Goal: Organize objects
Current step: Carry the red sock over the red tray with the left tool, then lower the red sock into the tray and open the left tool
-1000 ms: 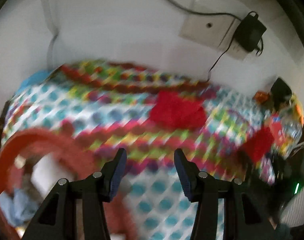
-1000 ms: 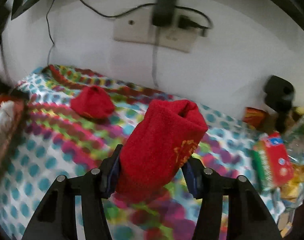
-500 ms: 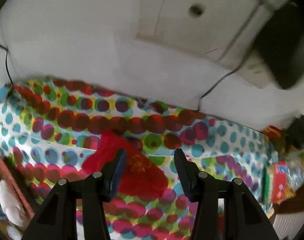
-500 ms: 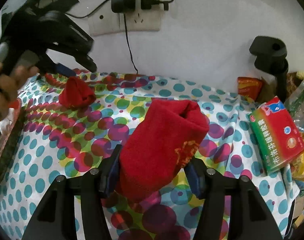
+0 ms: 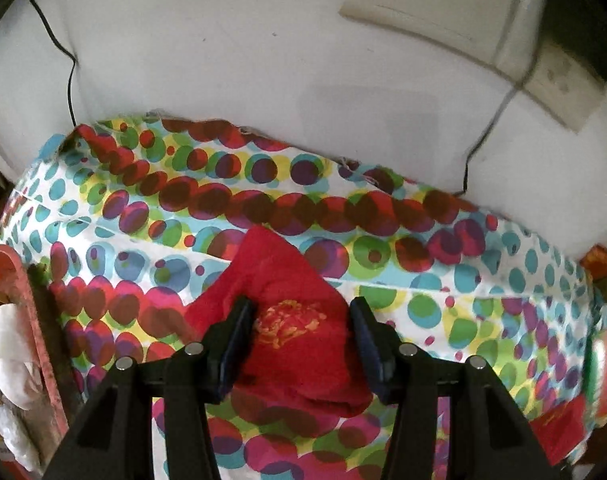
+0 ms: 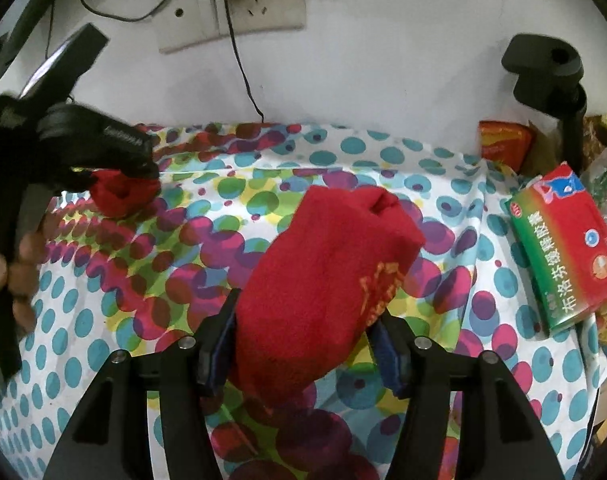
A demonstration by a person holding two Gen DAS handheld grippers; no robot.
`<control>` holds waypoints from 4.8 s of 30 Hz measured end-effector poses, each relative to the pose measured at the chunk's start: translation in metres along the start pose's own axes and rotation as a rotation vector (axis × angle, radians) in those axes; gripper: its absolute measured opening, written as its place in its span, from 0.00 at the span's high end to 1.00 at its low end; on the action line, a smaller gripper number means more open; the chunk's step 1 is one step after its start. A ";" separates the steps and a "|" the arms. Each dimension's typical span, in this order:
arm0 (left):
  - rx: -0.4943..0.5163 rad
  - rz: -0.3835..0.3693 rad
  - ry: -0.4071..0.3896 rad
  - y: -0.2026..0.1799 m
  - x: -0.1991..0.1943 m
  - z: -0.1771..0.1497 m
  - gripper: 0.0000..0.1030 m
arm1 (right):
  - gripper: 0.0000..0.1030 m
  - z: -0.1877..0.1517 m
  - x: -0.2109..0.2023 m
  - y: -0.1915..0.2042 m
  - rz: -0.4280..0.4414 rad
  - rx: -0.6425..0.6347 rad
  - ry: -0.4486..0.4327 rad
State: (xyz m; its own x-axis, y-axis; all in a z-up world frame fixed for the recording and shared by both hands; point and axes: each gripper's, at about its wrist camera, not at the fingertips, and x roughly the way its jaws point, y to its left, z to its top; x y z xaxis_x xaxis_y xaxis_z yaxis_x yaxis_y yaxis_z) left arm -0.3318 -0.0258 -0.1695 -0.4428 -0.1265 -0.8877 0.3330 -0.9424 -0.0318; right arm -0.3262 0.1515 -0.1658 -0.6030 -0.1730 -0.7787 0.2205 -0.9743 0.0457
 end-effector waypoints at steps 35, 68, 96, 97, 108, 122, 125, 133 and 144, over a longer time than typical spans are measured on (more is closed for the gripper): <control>0.094 -0.066 -0.233 0.003 -0.007 -0.042 0.48 | 0.16 0.007 0.017 0.016 0.000 -0.092 0.039; 0.272 -0.176 -0.206 0.018 -0.084 -0.057 0.68 | 0.16 0.009 0.015 0.013 0.015 -0.107 0.041; 0.152 -0.050 -0.218 0.150 -0.149 -0.088 0.68 | 0.15 0.004 0.016 0.015 0.024 -0.119 0.040; 0.145 -0.044 -0.219 0.155 -0.149 -0.089 0.68 | 0.15 0.004 0.016 0.015 0.024 -0.120 0.040; 0.024 0.029 -0.196 0.224 -0.142 -0.092 0.68 | 0.13 0.004 0.016 0.015 0.026 -0.124 0.041; -0.051 0.026 -0.184 0.282 -0.125 -0.093 0.68 | 0.12 0.004 0.017 0.017 0.030 -0.130 0.041; -0.058 0.025 -0.174 0.290 -0.120 -0.092 0.68 | 0.11 0.005 0.017 0.017 0.030 -0.131 0.042; -0.033 0.025 -0.167 0.292 -0.113 -0.095 0.64 | 0.11 0.005 0.017 0.018 0.032 -0.134 0.042; 0.007 0.050 -0.157 0.283 -0.111 -0.095 0.57 | 0.25 0.004 0.015 0.022 0.048 -0.160 0.026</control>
State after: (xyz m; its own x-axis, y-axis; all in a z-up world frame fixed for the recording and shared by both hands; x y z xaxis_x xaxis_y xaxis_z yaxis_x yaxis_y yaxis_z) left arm -0.1089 -0.2491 -0.1239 -0.5510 -0.2195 -0.8051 0.3524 -0.9357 0.0138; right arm -0.3332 0.1265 -0.1742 -0.5695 -0.2130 -0.7939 0.3692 -0.9292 -0.0156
